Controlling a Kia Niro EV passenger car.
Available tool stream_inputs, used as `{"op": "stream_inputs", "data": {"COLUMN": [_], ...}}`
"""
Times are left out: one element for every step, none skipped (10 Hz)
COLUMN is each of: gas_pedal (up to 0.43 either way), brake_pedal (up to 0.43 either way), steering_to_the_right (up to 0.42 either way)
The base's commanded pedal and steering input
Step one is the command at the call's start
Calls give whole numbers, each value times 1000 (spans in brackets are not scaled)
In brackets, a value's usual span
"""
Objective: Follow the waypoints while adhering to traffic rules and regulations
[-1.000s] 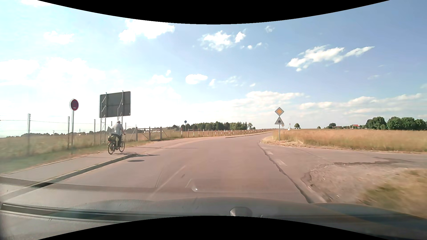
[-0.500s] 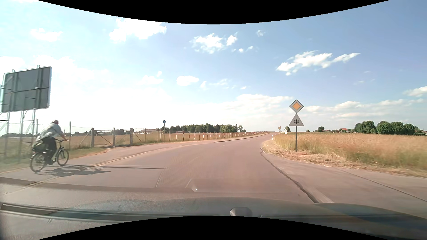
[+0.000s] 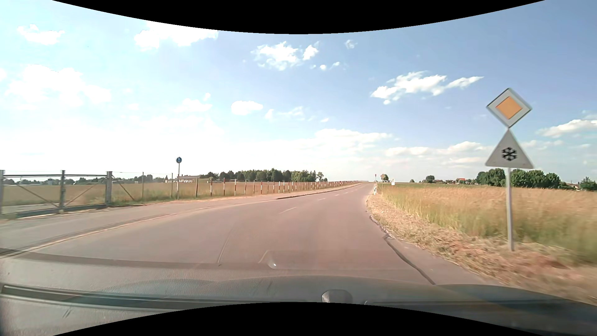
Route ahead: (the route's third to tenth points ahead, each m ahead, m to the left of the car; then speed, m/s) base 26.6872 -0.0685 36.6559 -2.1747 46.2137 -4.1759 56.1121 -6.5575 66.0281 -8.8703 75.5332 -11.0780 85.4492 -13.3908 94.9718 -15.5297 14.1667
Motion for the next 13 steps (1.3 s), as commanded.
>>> {"op": "stream_inputs", "data": {"gas_pedal": [157, 157, 157, 157, 157, 157, 157, 157, 157, 157, 169, 169, 169], "brake_pedal": [6, 6, 6, 6, 6, 6, 6, 6, 6, 6, 6, 6, 6], "steering_to_the_right": [42, 42, 42, 40, 38, 35, 35, 35, 33, 33, 32, 30, 30]}}
